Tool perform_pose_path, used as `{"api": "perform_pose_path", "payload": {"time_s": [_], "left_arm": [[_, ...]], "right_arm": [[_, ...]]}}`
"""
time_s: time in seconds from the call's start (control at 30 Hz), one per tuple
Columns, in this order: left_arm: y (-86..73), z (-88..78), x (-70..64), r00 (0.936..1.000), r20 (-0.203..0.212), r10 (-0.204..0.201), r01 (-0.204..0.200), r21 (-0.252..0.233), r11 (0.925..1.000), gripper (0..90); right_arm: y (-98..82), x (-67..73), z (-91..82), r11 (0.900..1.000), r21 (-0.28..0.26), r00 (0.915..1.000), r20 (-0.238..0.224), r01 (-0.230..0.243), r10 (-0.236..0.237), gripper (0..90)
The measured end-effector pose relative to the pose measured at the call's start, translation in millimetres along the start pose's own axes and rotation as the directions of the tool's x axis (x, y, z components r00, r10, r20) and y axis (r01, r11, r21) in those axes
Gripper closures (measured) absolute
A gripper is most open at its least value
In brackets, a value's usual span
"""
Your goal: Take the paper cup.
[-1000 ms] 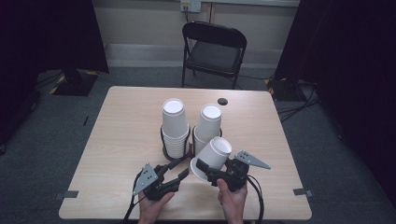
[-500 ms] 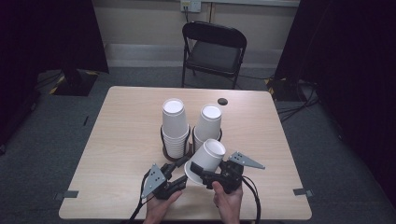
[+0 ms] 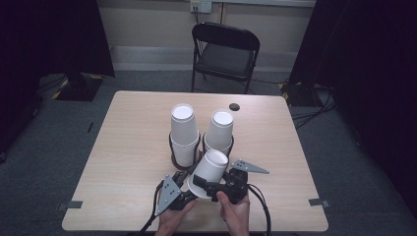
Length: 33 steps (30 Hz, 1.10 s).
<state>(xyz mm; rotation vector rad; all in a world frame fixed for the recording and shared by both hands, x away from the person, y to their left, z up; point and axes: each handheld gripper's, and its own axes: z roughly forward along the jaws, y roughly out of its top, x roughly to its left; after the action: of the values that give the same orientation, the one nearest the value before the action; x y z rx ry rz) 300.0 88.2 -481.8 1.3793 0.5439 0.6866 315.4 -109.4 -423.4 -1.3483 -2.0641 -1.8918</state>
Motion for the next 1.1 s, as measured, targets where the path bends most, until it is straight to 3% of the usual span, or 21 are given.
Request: {"api": "perform_pose_path", "payload": {"time_s": [0.07, 0.1, 0.17, 0.33, 0.67, 0.83, 1.1], "left_arm": [[0.1, -0.6, -0.3, 0.9997, -0.022, 0.012, -0.012, 0.004, 0.9999, 66.9], [-0.2, -1.0, 0.1, 0.9996, -0.026, 0.01, -0.01, 0.004, 0.9999, 74.5], [-0.1, -1.4, 0.3, 0.9994, -0.032, 0.014, -0.014, 0.008, 0.9999, 77.6], [0.4, -3.0, 4.4, 0.9995, -0.009, -0.03, 0.03, 0.022, 0.9993, 81.7], [2.7, -5.0, 6.0, 0.9982, 0.003, -0.06, 0.059, 0.035, 0.9976, 83.9], [0.7, -4.3, 5.7, 0.9978, 0.032, -0.059, 0.057, 0.039, 0.9976, 84.5], [0.4, -6.7, 8.1, 0.9946, 0.087, -0.057, 0.046, 0.12, 0.9917, 84.6]], "right_arm": [[0.3, -0.2, -0.3, 1.0, -0.003, 1.0, 0.001, 0.0, 0.0, 14.1], [1.1, -0.7, -1.4, 1.0, -0.01, 1.0, -0.002, -0.005, 0.005, 13.5], [1.2, -0.4, -1.8, 1.0, -0.014, 1.0, -0.004, -0.004, 0.004, 13.0], [1.8, -0.8, -2.2, 0.999, -0.038, 0.9996, 0.016, 0.022, -0.022, 11.2], [2.1, -1.8, -3.0, 0.998, -0.063, 0.9998, 0.011, 0.02, -0.019, 9.5], [3.0, -2.4, -7.1, 0.993, -0.112, 0.9986, 0.045, 0.033, -0.028, 10.4], [5.2, -9.8, -13.5, 0.989, -0.143, 0.9975, 0.064, 0.038, -0.028, 10.9]]}}
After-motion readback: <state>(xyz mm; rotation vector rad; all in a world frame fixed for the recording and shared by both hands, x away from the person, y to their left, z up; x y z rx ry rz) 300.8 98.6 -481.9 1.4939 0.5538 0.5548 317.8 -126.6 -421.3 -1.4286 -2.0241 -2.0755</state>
